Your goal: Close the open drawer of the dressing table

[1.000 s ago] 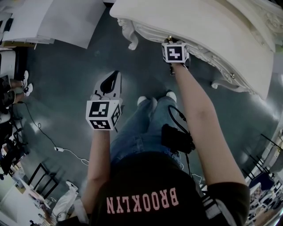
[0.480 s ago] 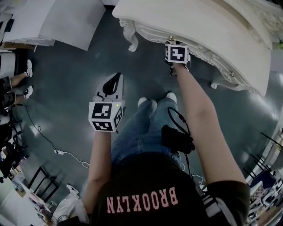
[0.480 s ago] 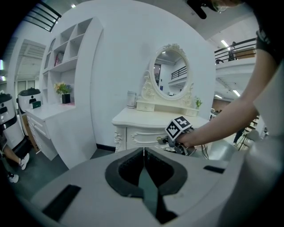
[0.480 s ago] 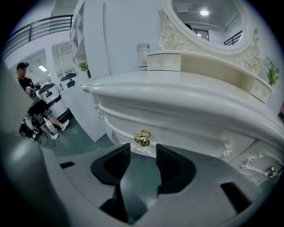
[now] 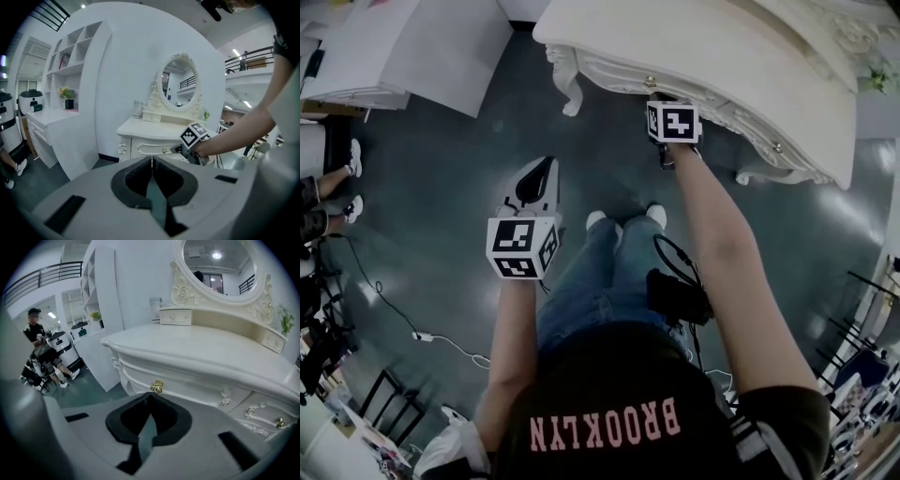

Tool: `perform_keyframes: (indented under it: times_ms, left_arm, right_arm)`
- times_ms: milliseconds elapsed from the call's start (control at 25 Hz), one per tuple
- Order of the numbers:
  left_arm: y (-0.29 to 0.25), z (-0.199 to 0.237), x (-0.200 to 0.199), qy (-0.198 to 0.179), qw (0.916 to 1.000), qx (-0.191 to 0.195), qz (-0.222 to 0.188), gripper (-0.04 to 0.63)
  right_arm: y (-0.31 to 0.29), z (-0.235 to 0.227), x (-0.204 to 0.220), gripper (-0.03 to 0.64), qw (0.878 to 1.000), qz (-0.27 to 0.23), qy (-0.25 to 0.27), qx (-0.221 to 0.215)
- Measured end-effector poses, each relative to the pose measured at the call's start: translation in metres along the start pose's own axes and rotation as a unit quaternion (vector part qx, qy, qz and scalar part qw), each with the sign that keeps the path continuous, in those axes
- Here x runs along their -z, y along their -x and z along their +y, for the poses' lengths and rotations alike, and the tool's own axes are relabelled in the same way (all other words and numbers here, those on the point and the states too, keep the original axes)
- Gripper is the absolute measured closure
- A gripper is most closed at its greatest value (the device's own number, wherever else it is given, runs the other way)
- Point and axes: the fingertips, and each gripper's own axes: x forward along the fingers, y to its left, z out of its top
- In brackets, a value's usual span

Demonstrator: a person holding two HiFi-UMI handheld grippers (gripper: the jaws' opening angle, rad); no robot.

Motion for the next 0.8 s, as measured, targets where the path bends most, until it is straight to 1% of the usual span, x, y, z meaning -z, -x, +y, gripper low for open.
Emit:
perform_keyframes:
  times_ms: [320,520,680,800]
  left_arm:
    - [0.006,-0.009,-0.006,0.021,0.9996,-0.013,-0.016,0.588]
    - [0.004,-0.020,-0.015,0.032,0.9989,-0.023,-0.026,0.589]
    - [0.000,-0.033,-0.031,0.031,0.9984,-0.027,-0.040,0.589]
    - [0.001,-0.042,-0.044,0.026,0.9980,-0.032,-0.047,0.589]
  right_arm:
    - [0.040,0.003,-0.006,0.620,0.999,-0.028,-0.005,-0.032]
    - [0.066,0.014,-0.009,0.620,0.997,-0.046,0.006,-0.069]
    - [0.086,0.010,-0.018,0.620,0.994,-0.060,0.020,-0.085]
    - [0.101,0.009,-0.023,0.620,0.992,-0.069,0.021,-0.100]
